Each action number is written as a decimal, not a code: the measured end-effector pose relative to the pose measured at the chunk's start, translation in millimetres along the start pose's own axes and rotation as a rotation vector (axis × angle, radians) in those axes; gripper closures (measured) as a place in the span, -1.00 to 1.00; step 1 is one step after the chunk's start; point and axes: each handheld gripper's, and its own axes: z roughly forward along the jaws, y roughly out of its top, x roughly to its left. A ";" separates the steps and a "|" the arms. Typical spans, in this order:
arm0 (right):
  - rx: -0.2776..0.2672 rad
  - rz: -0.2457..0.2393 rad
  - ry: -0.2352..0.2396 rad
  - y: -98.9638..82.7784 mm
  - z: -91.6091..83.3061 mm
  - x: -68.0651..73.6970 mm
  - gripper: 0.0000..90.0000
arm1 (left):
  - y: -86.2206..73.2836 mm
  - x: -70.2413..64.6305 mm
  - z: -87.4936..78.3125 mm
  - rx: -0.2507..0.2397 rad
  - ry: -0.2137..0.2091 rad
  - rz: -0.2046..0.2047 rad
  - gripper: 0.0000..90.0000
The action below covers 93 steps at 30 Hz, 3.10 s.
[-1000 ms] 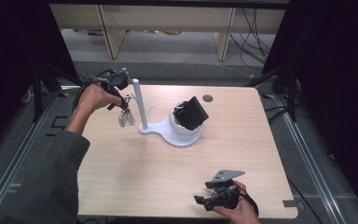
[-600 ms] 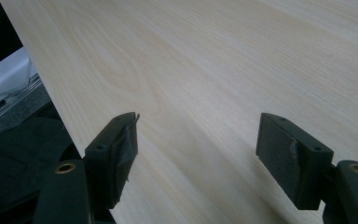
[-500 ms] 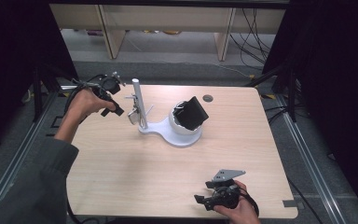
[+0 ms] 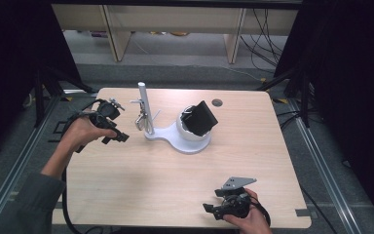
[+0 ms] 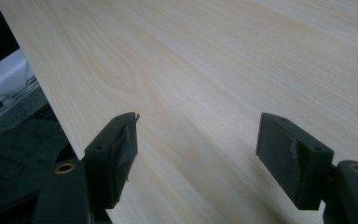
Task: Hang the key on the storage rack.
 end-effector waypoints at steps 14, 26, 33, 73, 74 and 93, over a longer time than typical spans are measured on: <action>-0.005 0.002 -0.003 0.1 -0.3 -0.1 -0.33 | -27.4 -30.8 18.9 -0.054 -0.061 0.020 -0.38; -0.016 0.005 -0.010 0.0 -1.3 -3.6 -0.33 | -41.7 -64.2 25.0 -0.107 -0.100 0.088 -0.42; -0.010 0.013 -0.019 -1.3 -0.8 -6.4 -0.33 | -53.6 -82.4 33.4 -0.131 -0.134 0.108 -0.47; -0.004 -0.008 -0.017 -0.3 4.4 -1.7 -0.33 | -131.0 -141.8 72.5 -0.266 -0.108 0.158 -0.56; -0.005 -0.010 -0.022 -0.3 3.9 -0.9 -0.33 | -132.4 -141.3 71.7 -0.272 -0.107 0.156 -0.56; -0.007 -0.017 -0.025 0.2 4.4 0.0 -0.36 | -165.1 -154.9 71.9 -0.288 -0.120 0.111 -0.58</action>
